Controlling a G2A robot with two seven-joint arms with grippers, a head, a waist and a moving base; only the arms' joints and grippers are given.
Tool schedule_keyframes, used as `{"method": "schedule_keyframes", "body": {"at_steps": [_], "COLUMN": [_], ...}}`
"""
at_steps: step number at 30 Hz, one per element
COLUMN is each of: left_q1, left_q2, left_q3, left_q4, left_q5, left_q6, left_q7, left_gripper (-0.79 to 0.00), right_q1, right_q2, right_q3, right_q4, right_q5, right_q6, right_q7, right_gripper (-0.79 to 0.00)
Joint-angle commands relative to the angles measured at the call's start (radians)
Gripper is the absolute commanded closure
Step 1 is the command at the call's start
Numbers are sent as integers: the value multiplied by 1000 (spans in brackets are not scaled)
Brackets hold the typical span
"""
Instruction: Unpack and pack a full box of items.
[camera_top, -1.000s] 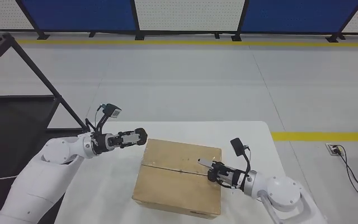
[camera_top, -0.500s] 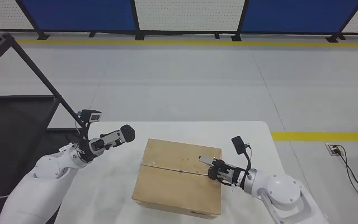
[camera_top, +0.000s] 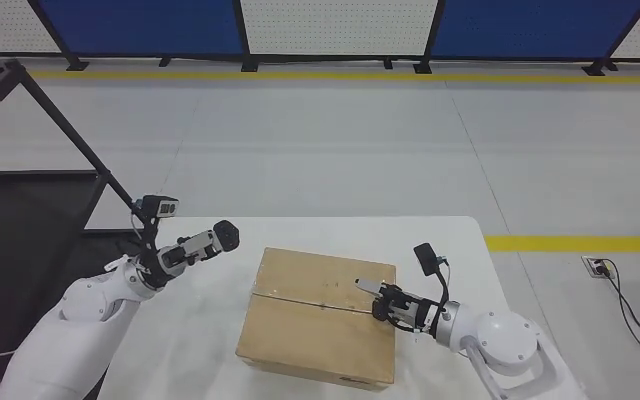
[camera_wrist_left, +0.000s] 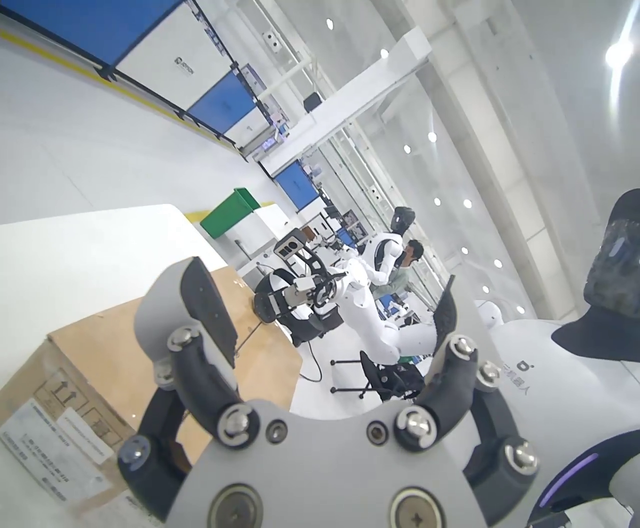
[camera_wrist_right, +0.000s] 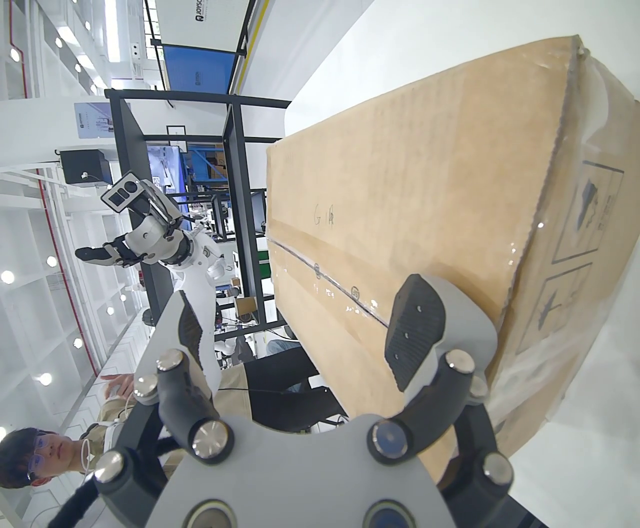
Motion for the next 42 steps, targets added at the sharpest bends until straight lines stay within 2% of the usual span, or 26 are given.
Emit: {"method": "schedule_keyframes", "body": {"at_steps": [1,5,9,13,17,23,25,36,42], "left_q1": [50,165,324,477,604,763,782,784,858], "left_q2": [7,21,36,52,60,64,67,66,48], "left_q3": [-30,-99,-180,-260,-329,-416,-438,-438,-412], "left_q4": [-11,-60,-178,-306,-388,-459,-484,-486,-479], "left_q5": [49,122,153,154,121,146,214,203,117], "left_q6": [-16,-12,14,26,52,116,129,136,174], "left_q7": [77,238,379,405,426,495,483,497,536], "left_gripper": [-785,-785,-785,-785,-785,-785,-785,-785,-785], "right_q1": [0,0,0,0,0,0,0,0,0], "right_q2": [0,0,0,0,0,0,0,0,0], "right_q3": [0,0,0,0,0,0,0,0,0], "right_q4": [0,0,0,0,0,0,0,0,0], "right_q5": [0,0,0,0,0,0,0,0,0], "right_q6": [0,0,0,0,0,0,0,0,0], "right_q7": [0,0,0,0,0,0,0,0,0], "right_gripper": [-785,-785,-785,-785,-785,-785,-785,-785,-785]}}
